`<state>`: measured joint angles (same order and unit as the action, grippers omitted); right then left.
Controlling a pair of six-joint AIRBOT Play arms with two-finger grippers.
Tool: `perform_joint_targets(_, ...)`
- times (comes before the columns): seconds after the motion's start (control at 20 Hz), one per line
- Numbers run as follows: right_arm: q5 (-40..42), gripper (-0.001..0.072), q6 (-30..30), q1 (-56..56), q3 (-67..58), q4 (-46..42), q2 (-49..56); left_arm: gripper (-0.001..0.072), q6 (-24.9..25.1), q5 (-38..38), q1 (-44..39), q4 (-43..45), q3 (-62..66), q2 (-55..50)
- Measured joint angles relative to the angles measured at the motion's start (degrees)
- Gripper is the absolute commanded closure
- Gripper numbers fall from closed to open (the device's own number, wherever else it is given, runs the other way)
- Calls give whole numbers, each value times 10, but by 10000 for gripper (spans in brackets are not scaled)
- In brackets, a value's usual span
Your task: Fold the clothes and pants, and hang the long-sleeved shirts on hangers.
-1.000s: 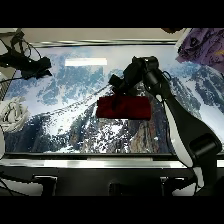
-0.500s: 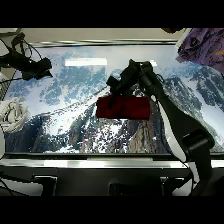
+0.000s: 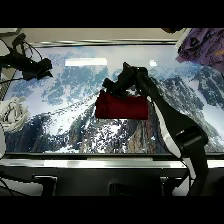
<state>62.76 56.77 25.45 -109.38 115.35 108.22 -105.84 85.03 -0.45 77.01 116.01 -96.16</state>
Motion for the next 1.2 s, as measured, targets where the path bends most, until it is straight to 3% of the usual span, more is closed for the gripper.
perform_joint_targets(0.05, 0, 447, 10, -4, 0, 9, -5, 689, 0, 0, 0, 0, 0, 0)
perform_joint_targets(0.1, 3, 377, 21, -13, 0, 17, -14, 689, -1, 0, 0, 0, 0, 0)
perform_joint_targets(0.3, 55, 303, 85, -101, 0, 39, -62, 689, -2, 0, 0, 0, 0, 0)
perform_joint_targets(0.5, 148, 291, 212, -249, 5, 48, -96, 689, -2, 0, 0, 0, 0, 0)
perform_joint_targets(0.7, 204, 291, 332, -375, 90, 99, -98, 689, -2, 0, 0, 0, 0, 0)
perform_joint_targets(0.95, 186, 292, 443, -425, 243, 192, -63, 689, -2, 0, 0, 0, 0, 0)
perform_joint_targets(1.15, 162, 296, 501, -414, 290, 257, -14, 689, -2, 0, 0, 0, 0, 0)
perform_joint_targets(1.2, 153, 335, 511, -408, 295, 268, -5, 689, -2, 0, 0, 0, 0, 0)
